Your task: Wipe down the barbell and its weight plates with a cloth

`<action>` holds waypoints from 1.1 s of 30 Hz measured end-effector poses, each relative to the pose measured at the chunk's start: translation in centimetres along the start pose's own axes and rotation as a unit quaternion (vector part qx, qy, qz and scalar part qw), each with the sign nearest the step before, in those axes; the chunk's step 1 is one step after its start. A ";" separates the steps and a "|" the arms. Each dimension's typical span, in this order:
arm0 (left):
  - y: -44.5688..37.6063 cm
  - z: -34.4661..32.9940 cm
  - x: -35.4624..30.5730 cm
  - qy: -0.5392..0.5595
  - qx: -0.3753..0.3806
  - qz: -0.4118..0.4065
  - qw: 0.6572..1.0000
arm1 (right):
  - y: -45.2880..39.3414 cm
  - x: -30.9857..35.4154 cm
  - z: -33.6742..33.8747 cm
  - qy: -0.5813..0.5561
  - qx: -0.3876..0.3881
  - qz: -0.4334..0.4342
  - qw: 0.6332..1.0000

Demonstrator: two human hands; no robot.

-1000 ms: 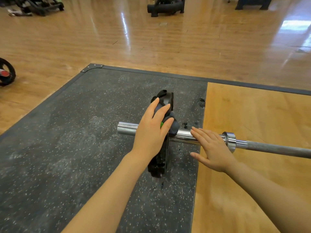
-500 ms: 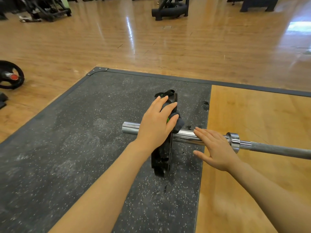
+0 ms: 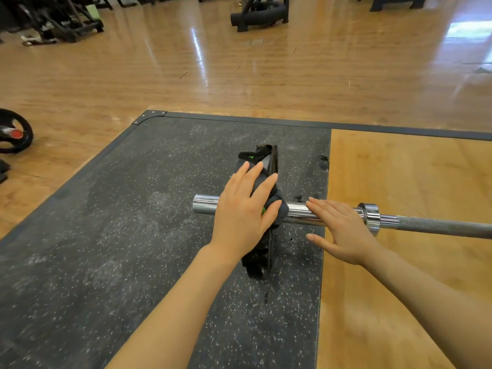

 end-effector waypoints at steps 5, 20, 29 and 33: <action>-3.4 -1.5 1.6 0.040 0.035 0.087 0.995 | -0.4 -0.4 0.0 -0.007 0.005 -0.008 1.000; 4.9 2.6 0.0 0.051 -0.099 0.016 0.994 | -1.6 -0.6 0.3 -0.024 -0.018 -0.006 1.000; 0.9 -0.9 0.1 0.022 -0.088 0.008 0.996 | -2.7 -1.3 0.1 -0.029 -0.033 -0.031 0.999; -1.5 -1.4 0.5 0.029 -0.085 0.027 0.996 | -3.6 -1.8 0.2 -0.030 -0.031 -0.040 0.998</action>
Point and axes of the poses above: each hand's wrist, its own y-axis away from the middle knuckle, its own z-axis out of the back of the hand, x = y × z, the point moved 9 cm from there along -y, towards the middle knuckle, and after that the axes turned 15 degrees about -x, right-handed, at the moved point
